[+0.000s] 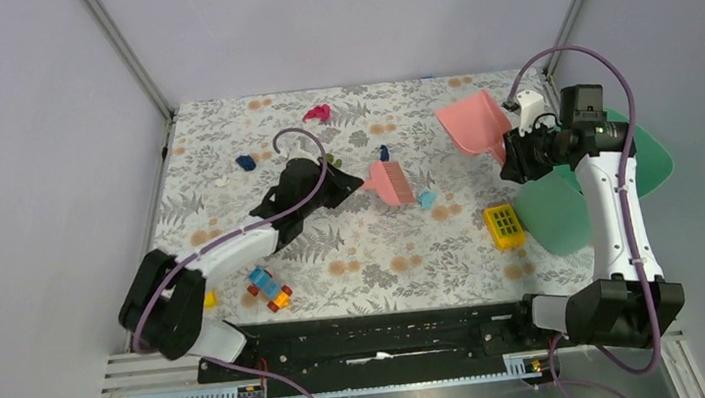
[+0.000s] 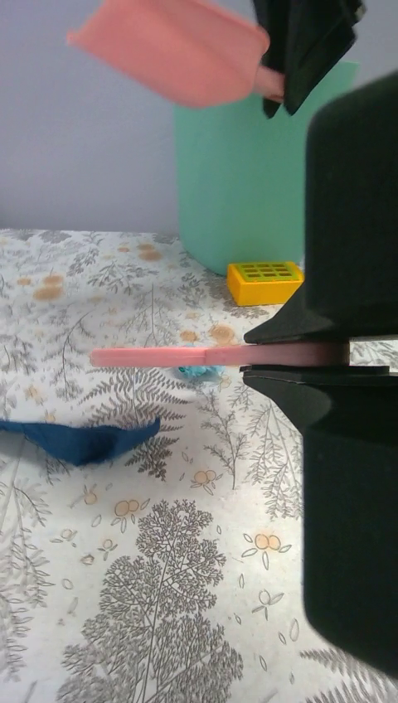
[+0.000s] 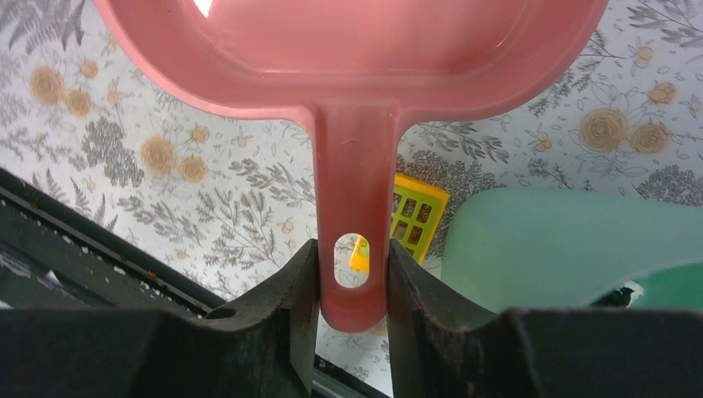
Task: Sweep away the paper scraps from the table
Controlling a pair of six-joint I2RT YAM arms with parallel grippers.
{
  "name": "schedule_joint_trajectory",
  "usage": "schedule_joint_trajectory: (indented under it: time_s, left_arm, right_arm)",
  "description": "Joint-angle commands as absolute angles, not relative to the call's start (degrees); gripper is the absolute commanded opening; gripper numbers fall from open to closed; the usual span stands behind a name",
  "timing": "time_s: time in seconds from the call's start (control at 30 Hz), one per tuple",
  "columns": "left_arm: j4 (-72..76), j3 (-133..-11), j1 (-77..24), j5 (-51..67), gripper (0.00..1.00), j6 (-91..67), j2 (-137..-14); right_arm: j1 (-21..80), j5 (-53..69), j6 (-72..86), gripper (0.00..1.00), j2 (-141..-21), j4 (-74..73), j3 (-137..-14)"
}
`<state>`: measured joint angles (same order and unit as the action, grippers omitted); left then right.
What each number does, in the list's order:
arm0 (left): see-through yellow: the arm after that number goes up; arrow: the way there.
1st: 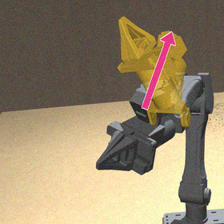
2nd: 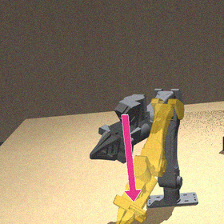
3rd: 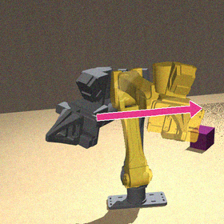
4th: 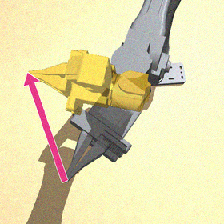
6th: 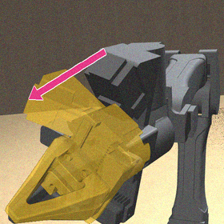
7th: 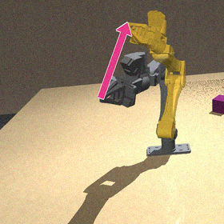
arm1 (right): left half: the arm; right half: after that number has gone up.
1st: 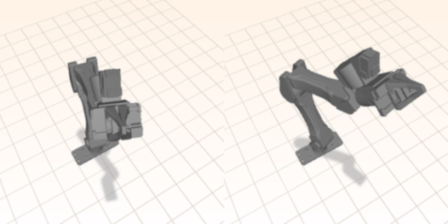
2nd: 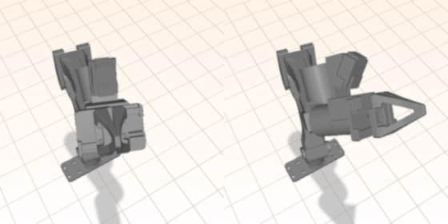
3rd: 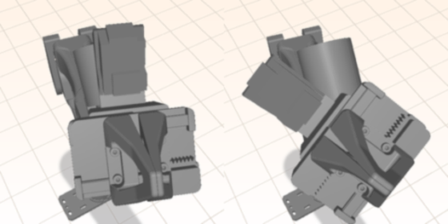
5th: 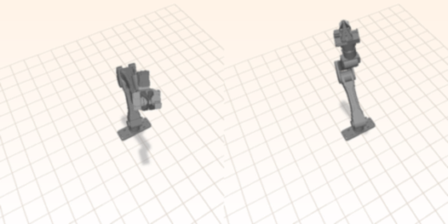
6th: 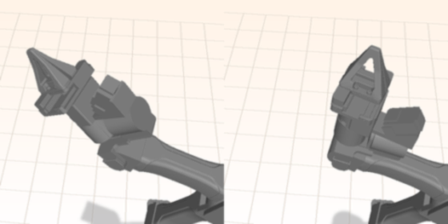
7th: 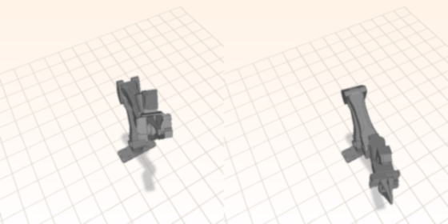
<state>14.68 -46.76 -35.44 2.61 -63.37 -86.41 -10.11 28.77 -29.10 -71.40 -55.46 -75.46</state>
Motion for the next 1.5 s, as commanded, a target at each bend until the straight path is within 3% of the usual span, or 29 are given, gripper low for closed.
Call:
schedule_joint_trajectory:
  time_s: [0.0, 0.17, 0.37, 0.7, 0.93, 1.2, 1.47]
  left_arm:
    - [4.4, -51.6, -35.6, 2.4, 0.0, -52.2, -76.8]
    - [-12.8, -62.8, -35.5, -3.3, 0.0, -40.5, -72.7]
    - [-24.5, -76.1, -35.6, -7.4, 0.0, -27.2, -80.4]
    - [-28.7, -94.9, -35.9, 4.9, 0.0, -19.6, -101.4]
    - [-36.4, -112.6, -39.6, 8.9, 0.0, -18.0, -115.7]
    - [-38.6, -115.8, -41.6, 7.6, 0.0, -18.5, -120.8]
    - [-37.6, -113.7, -42.7, 20.4, 0.0, -20.8, -120.7]
  right_arm:
    - [-6.9, 28.5, -35.9, 0.0, -71.2, -61.9, -79.0]
    - [-4.6, 23.0, -42.1, 0.0, -71.2, -66.9, -78.3]
    - [-0.9, 13.2, -47.0, 0.0, -71.6, -71.6, -72.4]
    - [2.4, 0.6, -48.4, 0.0, -73.1, -73.7, -62.8]
    - [5.6, -3.8, -44.5, 0.0, -77.9, -71.4, -63.7]
    - [13.5, -8.1, -39.6, 0.0, -85.4, -67.3, -64.9]
    - [15.9, -7.9, -36.4, 0.0, -92.1, -63.5, -66.6]
